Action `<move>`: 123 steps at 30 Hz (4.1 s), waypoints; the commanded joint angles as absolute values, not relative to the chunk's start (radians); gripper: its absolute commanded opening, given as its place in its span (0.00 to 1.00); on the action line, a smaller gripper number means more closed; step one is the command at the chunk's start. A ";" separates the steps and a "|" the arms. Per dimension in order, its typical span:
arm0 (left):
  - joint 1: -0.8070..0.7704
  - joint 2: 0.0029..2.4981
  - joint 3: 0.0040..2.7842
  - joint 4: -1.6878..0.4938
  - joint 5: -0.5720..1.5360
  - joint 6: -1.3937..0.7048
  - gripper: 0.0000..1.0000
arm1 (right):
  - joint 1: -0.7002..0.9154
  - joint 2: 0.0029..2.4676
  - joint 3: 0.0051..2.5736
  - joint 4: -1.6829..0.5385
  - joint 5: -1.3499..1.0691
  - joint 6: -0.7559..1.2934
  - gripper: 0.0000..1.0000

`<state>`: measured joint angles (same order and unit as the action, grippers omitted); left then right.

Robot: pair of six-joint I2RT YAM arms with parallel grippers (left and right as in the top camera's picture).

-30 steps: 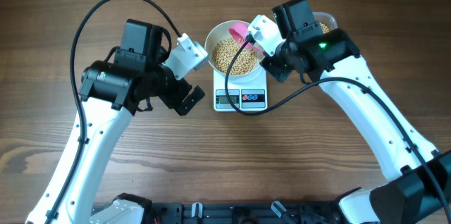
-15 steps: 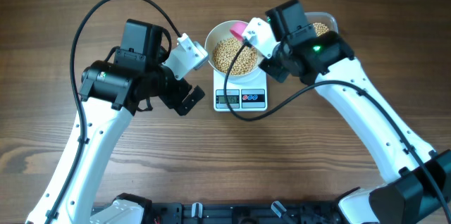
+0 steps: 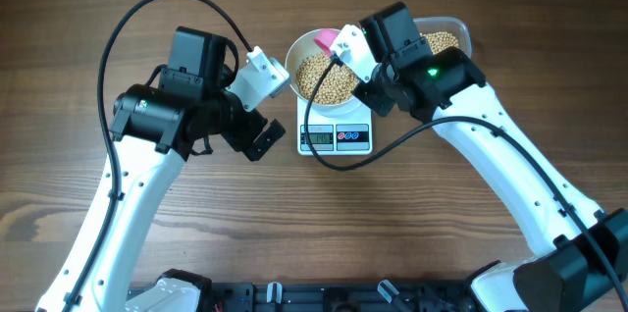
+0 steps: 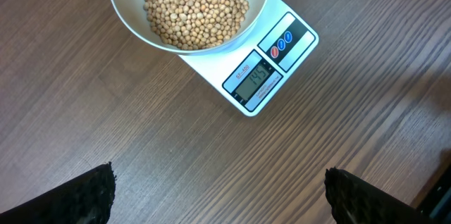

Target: Scoop item into bowl and weigh 150g on scale

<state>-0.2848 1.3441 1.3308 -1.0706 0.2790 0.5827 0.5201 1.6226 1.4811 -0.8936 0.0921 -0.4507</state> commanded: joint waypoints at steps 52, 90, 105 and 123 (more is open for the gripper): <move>-0.283 1.331 1.329 -1.071 0.287 0.598 1.00 | 0.040 1.800 1.478 -0.881 -0.139 -0.184 0.04; -0.283 1.331 1.329 -1.071 0.287 0.598 1.00 | 0.078 1.850 1.478 -0.920 -0.245 -0.055 0.04; -0.283 1.331 1.329 -1.071 0.287 0.598 1.00 | -0.007 1.849 1.478 -0.938 -0.331 0.037 0.04; -0.283 1.331 1.329 -1.071 0.287 0.598 1.00 | -0.116 1.819 1.478 -0.958 -0.454 0.052 0.04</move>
<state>-0.2848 1.3441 1.3308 -1.0706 0.2790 0.5827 -0.1097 1.8313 1.4815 -0.9573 -0.4232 0.0452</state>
